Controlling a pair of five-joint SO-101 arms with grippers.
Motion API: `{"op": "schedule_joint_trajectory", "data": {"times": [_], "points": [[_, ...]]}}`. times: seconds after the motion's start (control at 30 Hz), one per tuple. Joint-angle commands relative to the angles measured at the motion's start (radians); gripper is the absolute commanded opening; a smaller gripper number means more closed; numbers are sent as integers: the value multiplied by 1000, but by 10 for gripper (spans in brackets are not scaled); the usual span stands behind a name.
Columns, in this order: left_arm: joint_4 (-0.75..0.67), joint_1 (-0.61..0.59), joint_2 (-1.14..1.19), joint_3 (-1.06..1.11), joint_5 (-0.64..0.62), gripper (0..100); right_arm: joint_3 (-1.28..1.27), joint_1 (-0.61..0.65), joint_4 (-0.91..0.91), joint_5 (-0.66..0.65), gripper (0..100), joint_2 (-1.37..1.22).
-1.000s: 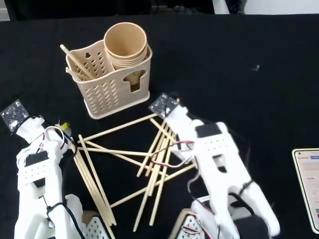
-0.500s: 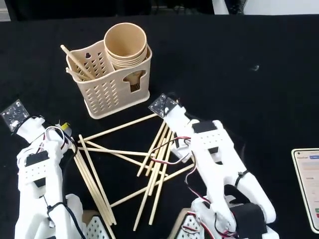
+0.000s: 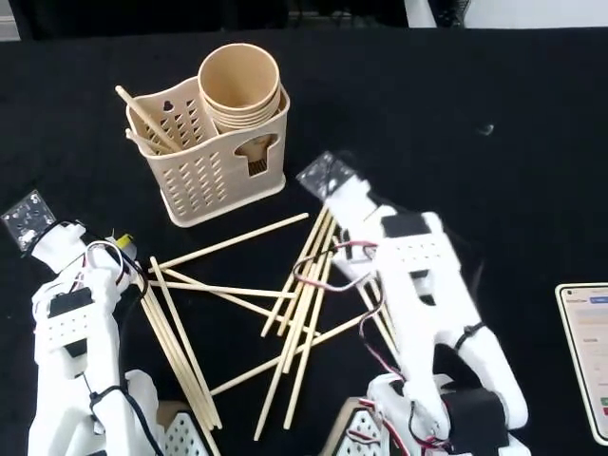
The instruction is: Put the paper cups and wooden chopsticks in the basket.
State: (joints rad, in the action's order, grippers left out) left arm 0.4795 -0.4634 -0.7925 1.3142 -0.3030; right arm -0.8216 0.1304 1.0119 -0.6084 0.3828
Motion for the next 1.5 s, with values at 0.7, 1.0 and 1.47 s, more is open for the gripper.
{"op": "schedule_joint_trajectory", "data": {"times": [0.7,1.0,1.47], "points": [[-9,-10,-18,-15,-2,227,351,-63,-15,-110,10,-601],[-9,-10,-18,-16,-2,227,346,-192,31,-115,10,-378],[-15,-7,-18,-15,-2,227,693,-35,477,84,10,170]]}}
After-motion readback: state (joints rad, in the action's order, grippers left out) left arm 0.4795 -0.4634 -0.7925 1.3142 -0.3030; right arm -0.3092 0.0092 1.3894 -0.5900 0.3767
